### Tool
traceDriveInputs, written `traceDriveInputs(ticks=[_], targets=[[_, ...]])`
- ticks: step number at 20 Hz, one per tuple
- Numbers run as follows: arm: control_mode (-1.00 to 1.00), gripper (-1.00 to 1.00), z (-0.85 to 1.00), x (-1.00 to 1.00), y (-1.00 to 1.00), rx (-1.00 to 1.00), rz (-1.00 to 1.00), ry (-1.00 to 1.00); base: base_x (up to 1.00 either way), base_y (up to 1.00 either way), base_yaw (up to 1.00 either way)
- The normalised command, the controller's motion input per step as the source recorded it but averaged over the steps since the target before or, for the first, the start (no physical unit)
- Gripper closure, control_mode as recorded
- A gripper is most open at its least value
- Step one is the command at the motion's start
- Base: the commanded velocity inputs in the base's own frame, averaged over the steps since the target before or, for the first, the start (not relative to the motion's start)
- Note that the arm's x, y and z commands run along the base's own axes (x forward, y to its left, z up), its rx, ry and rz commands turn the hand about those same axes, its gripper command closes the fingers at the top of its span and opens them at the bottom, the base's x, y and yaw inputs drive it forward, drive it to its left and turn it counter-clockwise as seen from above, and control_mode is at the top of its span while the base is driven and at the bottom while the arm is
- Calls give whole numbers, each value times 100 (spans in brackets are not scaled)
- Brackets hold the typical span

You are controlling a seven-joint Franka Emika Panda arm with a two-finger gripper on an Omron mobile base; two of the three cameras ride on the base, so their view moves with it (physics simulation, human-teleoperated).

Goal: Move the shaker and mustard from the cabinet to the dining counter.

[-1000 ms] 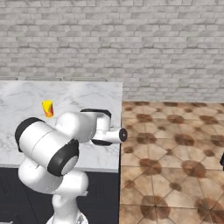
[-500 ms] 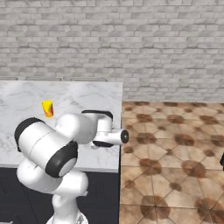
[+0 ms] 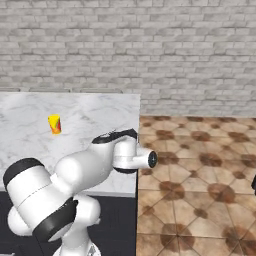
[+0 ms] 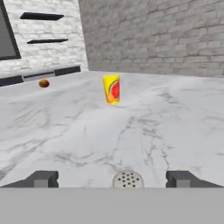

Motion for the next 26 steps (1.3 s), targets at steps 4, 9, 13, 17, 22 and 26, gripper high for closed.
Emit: traceDriveInputs(ticks=[4,9,13,17,22,26], targets=[[-100,-100,99,-36,0,8,0,-5,0,0,0],[-100,-100,100,-40,0,0,-8,10,0,0,0],[-100,-100,79,-55,0,-6,-19,29,0,0,0],[-100,-100,63,-55,8,-6,-22,25,0,0,0],[-100,-100,64,-50,29,-3,-19,21,0,0,0],[-100,-100,39,-59,44,-9,-18,20,0,0,0]])
